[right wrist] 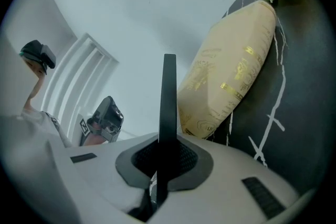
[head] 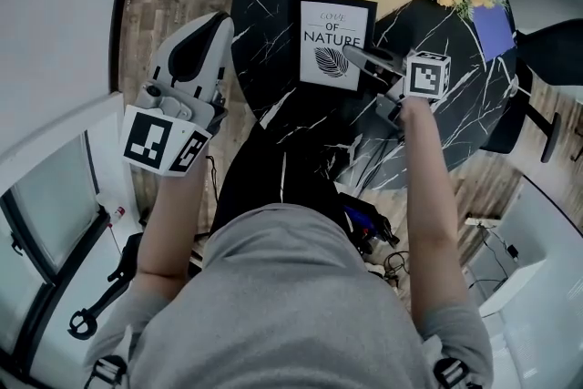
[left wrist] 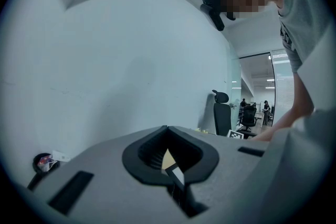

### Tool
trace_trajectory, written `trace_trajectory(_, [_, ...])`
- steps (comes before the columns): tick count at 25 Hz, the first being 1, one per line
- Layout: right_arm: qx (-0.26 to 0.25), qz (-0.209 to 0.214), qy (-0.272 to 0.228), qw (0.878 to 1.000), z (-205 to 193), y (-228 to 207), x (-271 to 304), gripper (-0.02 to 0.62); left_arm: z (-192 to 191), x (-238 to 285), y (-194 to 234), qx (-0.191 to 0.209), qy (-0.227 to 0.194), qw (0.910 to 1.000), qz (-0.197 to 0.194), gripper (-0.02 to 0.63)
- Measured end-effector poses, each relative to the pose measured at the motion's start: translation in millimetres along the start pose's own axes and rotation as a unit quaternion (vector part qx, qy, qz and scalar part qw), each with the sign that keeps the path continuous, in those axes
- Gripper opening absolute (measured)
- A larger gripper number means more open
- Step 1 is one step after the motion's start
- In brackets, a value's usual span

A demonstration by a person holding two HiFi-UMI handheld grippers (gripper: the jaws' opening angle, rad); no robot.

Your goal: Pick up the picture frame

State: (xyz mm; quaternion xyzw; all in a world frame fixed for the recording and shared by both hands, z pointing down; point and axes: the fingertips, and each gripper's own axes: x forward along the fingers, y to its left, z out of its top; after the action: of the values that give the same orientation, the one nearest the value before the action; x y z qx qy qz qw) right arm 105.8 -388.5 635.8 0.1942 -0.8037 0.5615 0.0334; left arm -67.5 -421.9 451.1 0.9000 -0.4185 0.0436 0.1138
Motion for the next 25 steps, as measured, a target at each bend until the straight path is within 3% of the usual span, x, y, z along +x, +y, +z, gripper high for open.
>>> trace_trajectory(9, [-0.03,-0.02,-0.051,0.998,20,10,-13,0.031,6,0,0,0.003,-0.004,1.0,-0.002,0.008])
trace_trajectory(25, [-0.088,0.027,-0.087,0.992,51,85,-31,0.031,35,3,-10,0.021,-0.023,0.9995,-0.011,0.006])
